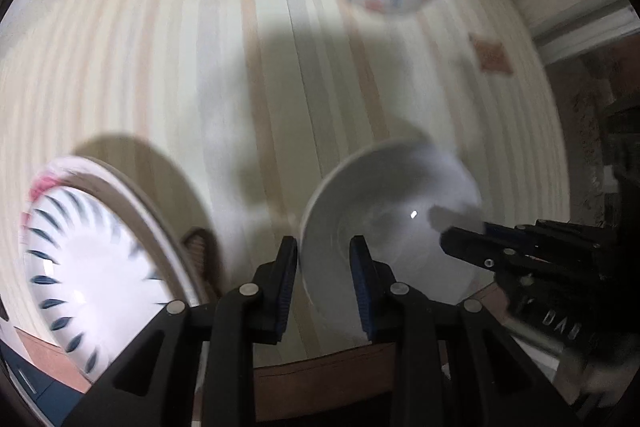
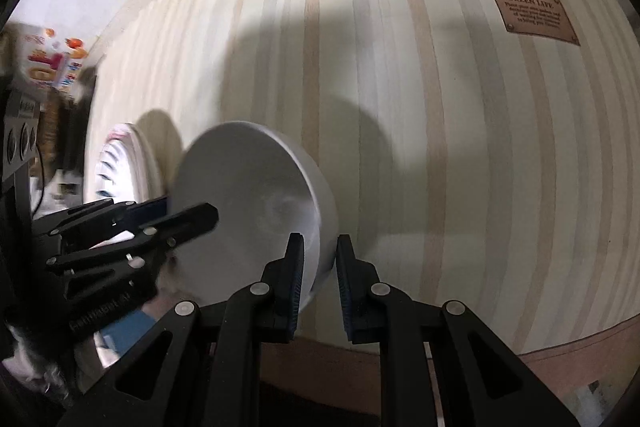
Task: Organize plates and bowls
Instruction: 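Carry the white bowl with both grippers toward the black-rimmed white bowl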
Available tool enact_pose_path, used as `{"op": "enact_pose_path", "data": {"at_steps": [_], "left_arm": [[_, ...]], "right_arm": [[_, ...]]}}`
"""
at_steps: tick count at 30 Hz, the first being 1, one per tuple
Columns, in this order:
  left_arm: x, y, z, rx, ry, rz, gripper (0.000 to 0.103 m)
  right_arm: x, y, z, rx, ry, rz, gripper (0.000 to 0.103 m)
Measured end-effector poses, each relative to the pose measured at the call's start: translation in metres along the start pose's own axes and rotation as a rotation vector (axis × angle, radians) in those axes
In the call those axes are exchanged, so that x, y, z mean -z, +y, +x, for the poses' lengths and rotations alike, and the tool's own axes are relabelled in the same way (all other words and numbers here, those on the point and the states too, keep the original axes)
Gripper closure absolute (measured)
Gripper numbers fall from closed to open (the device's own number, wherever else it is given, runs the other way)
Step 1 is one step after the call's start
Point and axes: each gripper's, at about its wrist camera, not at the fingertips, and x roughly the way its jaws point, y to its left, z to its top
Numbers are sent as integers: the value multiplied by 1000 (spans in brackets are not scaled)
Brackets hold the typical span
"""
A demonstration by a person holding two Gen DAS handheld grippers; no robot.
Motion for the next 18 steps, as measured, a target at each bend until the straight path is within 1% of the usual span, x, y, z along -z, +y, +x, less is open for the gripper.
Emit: {"op": "enact_pose_path", "data": {"at_steps": [2,3,5,6,7,8,9,10,12,13,15,18], "left_arm": [[-5,2,-27,-5,-57,23,78],[-12,0,-40,-7,-88,30,78],[-36,-1,-56,9,-123,28,76],[-51,-1,-60,25,-136,26,72],[-68,-1,-60,33,-151,16,72],[-85,1,-57,38,-156,5,72],[-107,2,-48,59,-142,-4,72],[-121,9,-42,66,-126,-15,72],[-149,12,-24,77,-100,-45,72],[-162,14,-14,82,-87,-56,72],[-178,16,1,89,-59,-67,72],[-195,13,22,122,-24,-78,72]], "right_arm": [[-3,-8,-25,-48,-32,8,85],[-8,-12,-47,-63,-70,8,85],[-21,-18,-75,-66,-131,11,84],[-36,-23,-91,-68,-177,15,82],[-48,-26,-98,-64,-207,16,73],[-67,-30,-104,-40,-244,19,69],[-83,-35,-104,-19,-263,26,66],[-97,-40,-100,-14,-267,39,66],[-132,-49,-85,-16,-255,83,66],[-144,-52,-78,-17,-250,99,66],[-167,-56,-61,-4,-231,117,66],[-187,-56,-39,18,-189,116,67]]}}
